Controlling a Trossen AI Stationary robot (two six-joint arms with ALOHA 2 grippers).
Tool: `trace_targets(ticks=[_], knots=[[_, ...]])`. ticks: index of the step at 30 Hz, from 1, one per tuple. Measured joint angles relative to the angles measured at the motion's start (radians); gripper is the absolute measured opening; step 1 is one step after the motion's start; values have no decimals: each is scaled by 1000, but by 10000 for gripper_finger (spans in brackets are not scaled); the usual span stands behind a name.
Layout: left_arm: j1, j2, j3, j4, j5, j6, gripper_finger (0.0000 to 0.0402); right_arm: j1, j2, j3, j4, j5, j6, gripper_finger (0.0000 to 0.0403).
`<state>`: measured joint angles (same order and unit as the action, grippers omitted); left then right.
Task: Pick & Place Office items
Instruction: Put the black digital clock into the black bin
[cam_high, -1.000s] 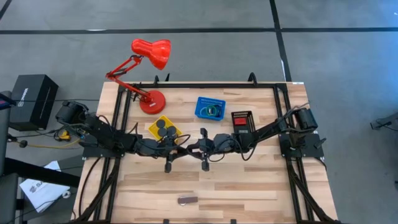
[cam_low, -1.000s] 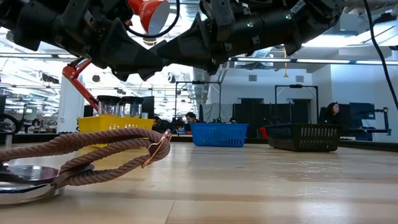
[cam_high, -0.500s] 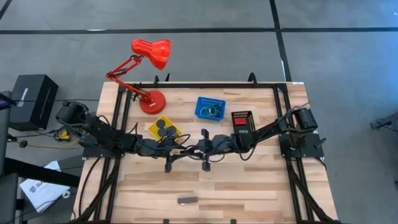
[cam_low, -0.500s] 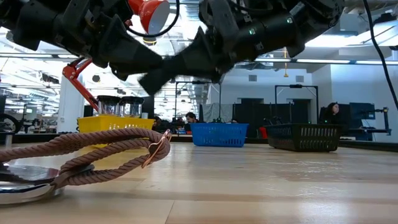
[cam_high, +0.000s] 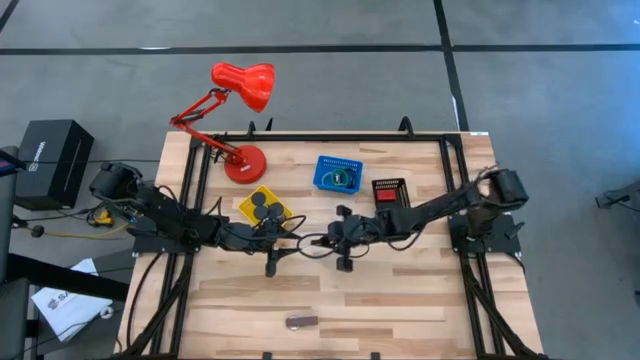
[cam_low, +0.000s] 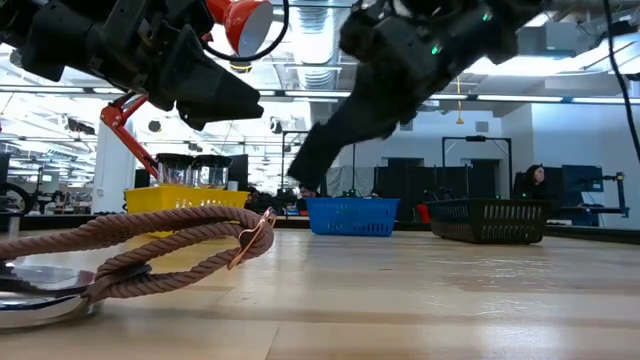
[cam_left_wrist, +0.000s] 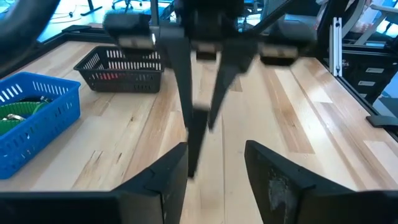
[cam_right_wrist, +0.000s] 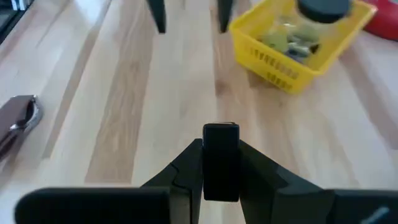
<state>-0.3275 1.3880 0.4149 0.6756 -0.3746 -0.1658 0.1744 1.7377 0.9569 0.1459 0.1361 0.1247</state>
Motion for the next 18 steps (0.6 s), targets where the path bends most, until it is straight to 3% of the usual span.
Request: trace_targets(ticks=[4,9,13,18], knots=[[0,0,-1,0,0,0,148,-6,-126,1,-186,59,12,72],[0,0,-1,-1,1,0,143,-4,-272,2,-503,272,122,72],[0,0,-1,-1,1,0,143,-4,-353,2,-770,410,329,72],[0,0,-2,-1,1,0,143,-4,-385,2,-1052,448,629,72]])
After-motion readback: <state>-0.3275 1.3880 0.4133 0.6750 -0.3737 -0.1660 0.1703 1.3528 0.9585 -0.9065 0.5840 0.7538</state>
